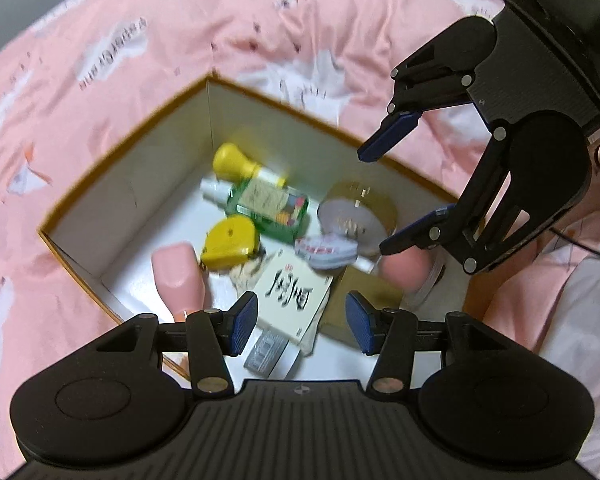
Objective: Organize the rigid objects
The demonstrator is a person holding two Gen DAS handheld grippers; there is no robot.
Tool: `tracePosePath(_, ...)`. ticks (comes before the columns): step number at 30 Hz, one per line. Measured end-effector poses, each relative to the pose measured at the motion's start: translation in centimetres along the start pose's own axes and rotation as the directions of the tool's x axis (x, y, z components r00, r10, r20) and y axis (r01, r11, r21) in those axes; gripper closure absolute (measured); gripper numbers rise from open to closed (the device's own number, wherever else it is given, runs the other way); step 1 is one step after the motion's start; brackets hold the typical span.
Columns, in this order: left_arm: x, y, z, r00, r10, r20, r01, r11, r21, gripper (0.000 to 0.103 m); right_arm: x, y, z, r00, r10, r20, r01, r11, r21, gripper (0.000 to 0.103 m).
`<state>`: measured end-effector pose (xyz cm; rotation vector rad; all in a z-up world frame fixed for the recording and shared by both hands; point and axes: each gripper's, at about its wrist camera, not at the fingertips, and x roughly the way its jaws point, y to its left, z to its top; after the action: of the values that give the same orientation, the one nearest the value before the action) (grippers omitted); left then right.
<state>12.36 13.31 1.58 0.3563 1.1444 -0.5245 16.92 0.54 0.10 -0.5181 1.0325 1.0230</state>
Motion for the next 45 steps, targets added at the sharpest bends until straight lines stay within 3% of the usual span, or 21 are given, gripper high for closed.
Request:
tracePosePath(5, -2.9, -1.8, 0.5, 0.991, 0.07, 0.115, -0.071, 0.997, 0.006, 0.043, -3.4, -0.5, -0.9, 0.993, -0.07, 0.099, 0.062, 0.995, 0.085, 0.026)
tracePosePath(8, -4.8, -3.1, 0.7, 0.967, 0.139, 0.213, -0.141, 0.99, -0.006, 0.043, -5.3, -0.9, -1.8, 0.982, -0.114, 0.149, 0.092, 0.985, 0.149, 0.021)
tracePosePath(14, -7.8, -6.1, 1.1, 0.883, 0.249, 0.398, -0.222, 0.969, -0.112, 0.034, -9.0, -1.9, -5.1, 0.946, -0.212, 0.246, 0.132, 0.943, 0.306, 0.013)
tracePosePath(16, -8.7, -7.2, 1.0, 0.854, 0.297, 0.427, -0.244, 0.954, -0.174, 0.031, -10.1, -2.1, -6.5, 0.932, -0.237, 0.275, 0.127, 0.923, 0.363, 0.008)
tracePosePath(22, -8.6, -10.4, 0.0, 0.764, 0.434, 0.478, -0.291, 0.892, -0.346, 0.026, -12.6, -1.2, -10.9, 0.889, -0.289, 0.356, 0.09, 0.871, 0.482, 0.006)
tracePosePath(23, -8.4, -10.9, -0.2, 0.754, 0.447, 0.482, -0.286, 0.883, -0.371, 0.024, -12.9, -0.9, -11.6, 0.882, -0.295, 0.366, 0.083, 0.864, 0.496, 0.006)
tracePosePath(27, -7.3, -12.1, -1.1, 0.746, 0.421, 0.516, -0.195, 0.879, -0.435, 0.016, -13.5, 0.8, -14.1, 0.841, -0.383, 0.382, 0.13, 0.828, 0.545, 0.006)
tracePosePath(32, -6.2, -13.1, -2.4, 0.7, 0.449, 0.556, -0.154, 0.854, -0.496, 0.006, -13.3, 2.9, -16.2, 0.786, -0.513, 0.344, 0.262, 0.781, 0.567, 0.005)
tracePosePath(35, -5.4, -13.5, -3.1, 0.695, 0.476, 0.539, -0.146, 0.828, -0.542, 0.005, -12.8, 3.5, -17.7, 0.758, -0.574, 0.309, 0.3, 0.728, 0.616, 0.003)
tracePosePath(39, -3.8, -13.4, -3.7, 0.745, 0.46, 0.482, -0.139, 0.815, -0.563, 0.004, -11.9, 3.0, -18.8, 0.776, -0.572, 0.266, 0.267, 0.68, 0.683, 0.003)
tracePosePath(42, -3.0, -13.4, -4.2, 0.763, 0.448, 0.466, -0.131, 0.813, -0.567, 0.004, -11.4, 3.0, -18.9, 0.758, -0.61, 0.232, 0.296, 0.638, 0.711, 0.003)
tracePosePath(45, -2.2, -13.7, -4.7, 0.785, 0.445, 0.431, -0.148, 0.811, -0.567, 0.0, -10.9, 3.4, -18.9, 0.754, -0.621, 0.213, 0.319, 0.63, 0.708, 0.003)
